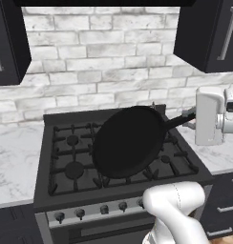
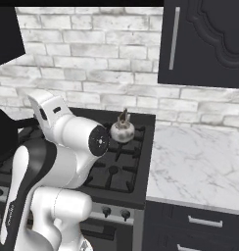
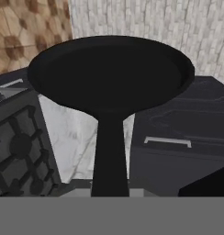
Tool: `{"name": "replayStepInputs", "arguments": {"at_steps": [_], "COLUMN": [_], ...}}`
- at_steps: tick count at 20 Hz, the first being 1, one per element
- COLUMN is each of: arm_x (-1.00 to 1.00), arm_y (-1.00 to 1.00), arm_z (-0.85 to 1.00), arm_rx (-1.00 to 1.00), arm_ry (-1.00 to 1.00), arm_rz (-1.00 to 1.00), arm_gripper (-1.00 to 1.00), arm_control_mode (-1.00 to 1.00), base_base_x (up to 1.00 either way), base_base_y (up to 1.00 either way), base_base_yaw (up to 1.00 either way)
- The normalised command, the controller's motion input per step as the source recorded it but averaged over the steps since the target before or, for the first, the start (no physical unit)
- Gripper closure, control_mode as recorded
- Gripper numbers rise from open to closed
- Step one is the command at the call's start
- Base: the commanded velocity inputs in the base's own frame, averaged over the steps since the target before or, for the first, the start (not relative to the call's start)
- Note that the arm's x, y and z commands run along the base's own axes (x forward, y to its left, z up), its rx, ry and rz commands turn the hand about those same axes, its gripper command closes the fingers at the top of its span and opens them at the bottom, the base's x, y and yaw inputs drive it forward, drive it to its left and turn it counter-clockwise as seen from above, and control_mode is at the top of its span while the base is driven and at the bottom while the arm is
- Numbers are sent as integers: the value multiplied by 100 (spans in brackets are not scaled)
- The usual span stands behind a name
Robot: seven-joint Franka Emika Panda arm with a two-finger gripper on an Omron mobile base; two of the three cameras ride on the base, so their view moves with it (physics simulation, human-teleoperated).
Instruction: Pick the pan from the cabinet and place it on the stove. Then turn on the stove burner for the pan.
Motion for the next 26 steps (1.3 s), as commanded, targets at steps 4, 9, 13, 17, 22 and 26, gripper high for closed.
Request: {"name": "replayStepInputs", "arguments": {"at_steps": [4, 9, 13, 17, 22, 26], "arm_x": [0, 0, 17, 29, 30, 37], "arm_y": [0, 0, 5, 27, 44, 33], "arm_z": [0, 0, -10, -23, -28, -34], "arm_rx": [0, 0, 0, -3, -6, -2], "arm_ry": [0, 0, 2, 11, 17, 26], "arm_rz": [0, 0, 0, 0, -1, -4], "arm_gripper": [100, 100, 100, 100, 100, 100], "arm_control_mode": [100, 100, -100, -100, -100, -100], "base_base_x": [5, 7, 0, 0, 0, 0], "base_base_y": [0, 0, 0, 0, 0, 0], "base_base_yaw": [0, 0, 0, 0, 0, 0]}}
